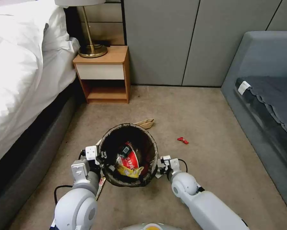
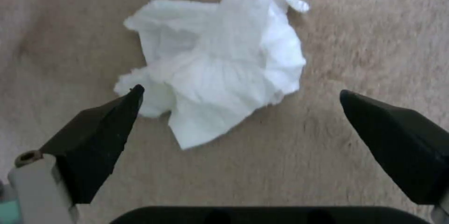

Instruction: Pick up the trash bin, then pick up the garbage from the floor and place it into the trash bin.

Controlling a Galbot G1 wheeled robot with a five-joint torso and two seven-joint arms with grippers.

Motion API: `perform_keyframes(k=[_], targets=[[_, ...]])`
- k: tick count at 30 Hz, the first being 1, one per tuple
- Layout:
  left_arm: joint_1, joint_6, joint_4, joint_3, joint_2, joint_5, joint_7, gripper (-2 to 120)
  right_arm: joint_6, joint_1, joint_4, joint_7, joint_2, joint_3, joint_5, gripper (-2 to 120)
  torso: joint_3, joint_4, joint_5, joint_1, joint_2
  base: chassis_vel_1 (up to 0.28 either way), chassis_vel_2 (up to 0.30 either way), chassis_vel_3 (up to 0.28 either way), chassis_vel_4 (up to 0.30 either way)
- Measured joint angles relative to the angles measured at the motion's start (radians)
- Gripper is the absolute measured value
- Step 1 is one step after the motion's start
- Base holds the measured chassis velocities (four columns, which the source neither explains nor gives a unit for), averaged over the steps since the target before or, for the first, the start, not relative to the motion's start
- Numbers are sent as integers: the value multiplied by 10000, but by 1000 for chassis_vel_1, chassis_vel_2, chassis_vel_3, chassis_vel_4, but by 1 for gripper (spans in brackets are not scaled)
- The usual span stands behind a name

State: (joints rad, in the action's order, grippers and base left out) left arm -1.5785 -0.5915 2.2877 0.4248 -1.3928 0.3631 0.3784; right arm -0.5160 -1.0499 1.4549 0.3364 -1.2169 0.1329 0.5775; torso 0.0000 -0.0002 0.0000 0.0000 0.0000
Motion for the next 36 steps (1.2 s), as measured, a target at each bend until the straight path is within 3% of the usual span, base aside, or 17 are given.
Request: perform_keyframes(k=[7, 22, 25, 36], targets=[[-63, 1, -3, -71, -46, -93, 2, 0, 340, -81, -384, -355, -209, -199, -410, 100, 0, 1, -1, 0, 0, 0, 0, 0, 0], [-291, 32, 149, -196, -100, -280, -6, 0, 1740, 607, -2615, -1155, -1067, -597, -1227, 100, 0, 2, 0, 0, 0, 0, 0, 0, 0], [-293, 40, 149, -216, -129, -305, -9, 0, 1815, 659, -2890, -1219, -1139, -662, -1310, 95, 0, 2, -1, 0, 0, 0, 0, 0, 0], [-213, 41, 143, -237, -105, -298, -10, 0, 2194, 642, -3285, -1356, -1234, -824, -1618, 51, 0, 3, 2, 0, 0, 0, 0, 0, 0]])
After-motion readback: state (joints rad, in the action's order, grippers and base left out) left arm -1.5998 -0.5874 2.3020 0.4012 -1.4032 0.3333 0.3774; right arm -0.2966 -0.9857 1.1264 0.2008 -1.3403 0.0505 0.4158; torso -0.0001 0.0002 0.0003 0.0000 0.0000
